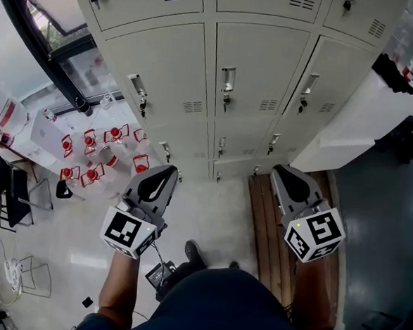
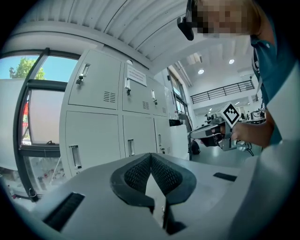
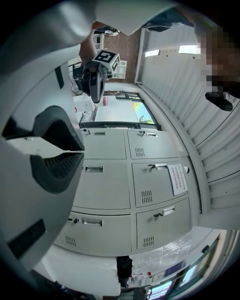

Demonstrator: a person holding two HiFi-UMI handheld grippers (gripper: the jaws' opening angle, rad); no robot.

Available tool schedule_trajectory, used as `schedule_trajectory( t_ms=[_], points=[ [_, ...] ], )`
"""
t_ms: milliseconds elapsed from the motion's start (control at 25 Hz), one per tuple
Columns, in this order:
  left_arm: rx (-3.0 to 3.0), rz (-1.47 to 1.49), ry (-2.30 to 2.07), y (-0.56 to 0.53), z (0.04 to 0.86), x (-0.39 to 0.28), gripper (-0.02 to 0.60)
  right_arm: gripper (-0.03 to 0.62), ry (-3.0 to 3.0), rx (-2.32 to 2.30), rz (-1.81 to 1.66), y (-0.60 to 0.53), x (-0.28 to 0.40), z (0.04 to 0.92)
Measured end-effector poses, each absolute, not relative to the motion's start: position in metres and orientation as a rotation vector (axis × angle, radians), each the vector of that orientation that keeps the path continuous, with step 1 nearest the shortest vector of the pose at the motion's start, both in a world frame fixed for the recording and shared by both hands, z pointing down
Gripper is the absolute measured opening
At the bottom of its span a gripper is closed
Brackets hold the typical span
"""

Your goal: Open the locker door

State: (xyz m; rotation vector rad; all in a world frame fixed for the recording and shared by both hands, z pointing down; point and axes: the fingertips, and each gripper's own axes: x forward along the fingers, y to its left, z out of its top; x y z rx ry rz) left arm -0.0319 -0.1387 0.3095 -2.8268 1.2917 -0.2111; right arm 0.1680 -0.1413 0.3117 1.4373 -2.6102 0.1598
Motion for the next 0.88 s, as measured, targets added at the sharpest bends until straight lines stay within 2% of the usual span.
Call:
schedule_trajectory(
  t_ms=[880],
  points=[
    [-2.914, -0.122, 1.052, -0.247, 0.31, -0.094, 0.017, 0.038, -2.433, 1.678, 0.126, -0.221, 0.114, 0.311]
  ],
)
